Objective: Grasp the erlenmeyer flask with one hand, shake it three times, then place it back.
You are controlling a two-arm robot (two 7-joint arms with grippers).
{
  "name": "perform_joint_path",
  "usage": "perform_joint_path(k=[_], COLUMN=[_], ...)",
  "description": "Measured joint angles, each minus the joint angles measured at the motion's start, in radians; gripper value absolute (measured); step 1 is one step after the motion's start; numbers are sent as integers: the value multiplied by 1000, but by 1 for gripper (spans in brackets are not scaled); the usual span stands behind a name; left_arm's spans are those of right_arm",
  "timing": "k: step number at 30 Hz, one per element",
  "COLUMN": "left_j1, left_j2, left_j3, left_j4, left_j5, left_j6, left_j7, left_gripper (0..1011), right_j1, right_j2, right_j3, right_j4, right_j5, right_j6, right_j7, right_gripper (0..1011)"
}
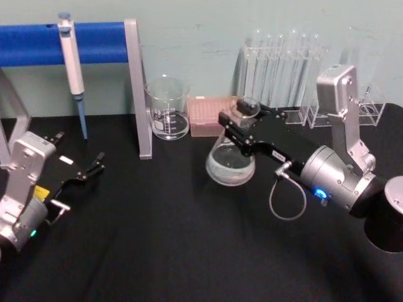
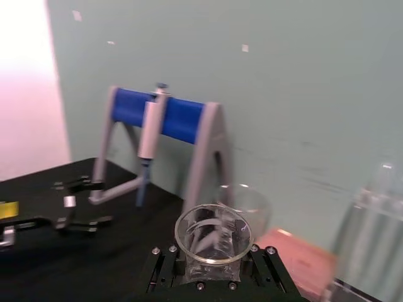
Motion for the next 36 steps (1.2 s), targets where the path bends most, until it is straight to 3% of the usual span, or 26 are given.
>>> perform_joint_path(k=[13, 36], left_j1=[0, 0], left_j2=[0, 0], left_j3=[0, 0], left_j4=[0, 0], left_j5=[0, 0], left_j6=[0, 0], left_j7=[0, 0], left_gripper=[1001, 1001], right_j1=[15, 54], right_j2=[76, 180], right_j3=[-59, -159], right_j4=[-11, -23], right_j5=[119, 190], right_j6=[-58, -131], right_j7=[216, 419], right_gripper=[448, 448])
